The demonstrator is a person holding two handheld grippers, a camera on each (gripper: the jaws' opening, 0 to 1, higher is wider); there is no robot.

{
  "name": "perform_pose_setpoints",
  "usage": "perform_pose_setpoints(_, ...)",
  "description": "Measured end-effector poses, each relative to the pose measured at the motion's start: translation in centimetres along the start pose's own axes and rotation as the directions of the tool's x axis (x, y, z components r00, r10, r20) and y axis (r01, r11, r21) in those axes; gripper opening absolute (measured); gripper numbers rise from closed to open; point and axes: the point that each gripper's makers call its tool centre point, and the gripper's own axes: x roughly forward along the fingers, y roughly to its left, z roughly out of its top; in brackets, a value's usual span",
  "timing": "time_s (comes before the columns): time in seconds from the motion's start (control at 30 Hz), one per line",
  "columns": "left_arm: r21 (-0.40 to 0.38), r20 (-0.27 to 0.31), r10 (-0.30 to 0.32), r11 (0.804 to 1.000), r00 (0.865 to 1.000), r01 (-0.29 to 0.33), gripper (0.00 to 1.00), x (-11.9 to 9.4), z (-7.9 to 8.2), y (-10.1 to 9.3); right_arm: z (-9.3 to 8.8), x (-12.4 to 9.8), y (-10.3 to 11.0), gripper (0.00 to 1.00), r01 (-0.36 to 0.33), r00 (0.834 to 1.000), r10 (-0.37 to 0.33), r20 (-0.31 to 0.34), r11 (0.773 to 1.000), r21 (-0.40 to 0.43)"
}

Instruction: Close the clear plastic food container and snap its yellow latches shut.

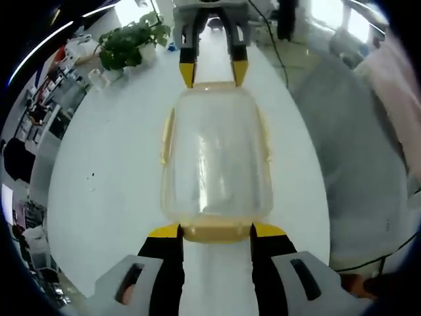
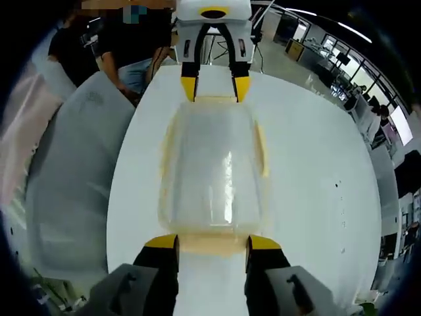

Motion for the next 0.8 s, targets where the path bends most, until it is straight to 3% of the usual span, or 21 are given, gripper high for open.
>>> perform_pose_setpoints(0.4, -0.044, 0.016, 0.009, 0.999, 1.0, -0.008, 0.38, 1.4, 1.6, 0.8, -2.1, -0.5, -1.5, 0.37, -0.017, 0.999, 0.015, -0.032, 0.999, -0.037)
perform_pose_setpoints(0.8, -0.073, 0.008, -0.005, 0.997, 1.0, 0.006, 0.38, 2.5, 1.7, 1.3, -3.2, 0.4, -2.4, 0.37, -0.048, 0.998, 0.046, -0.038, 0.998, -0.051)
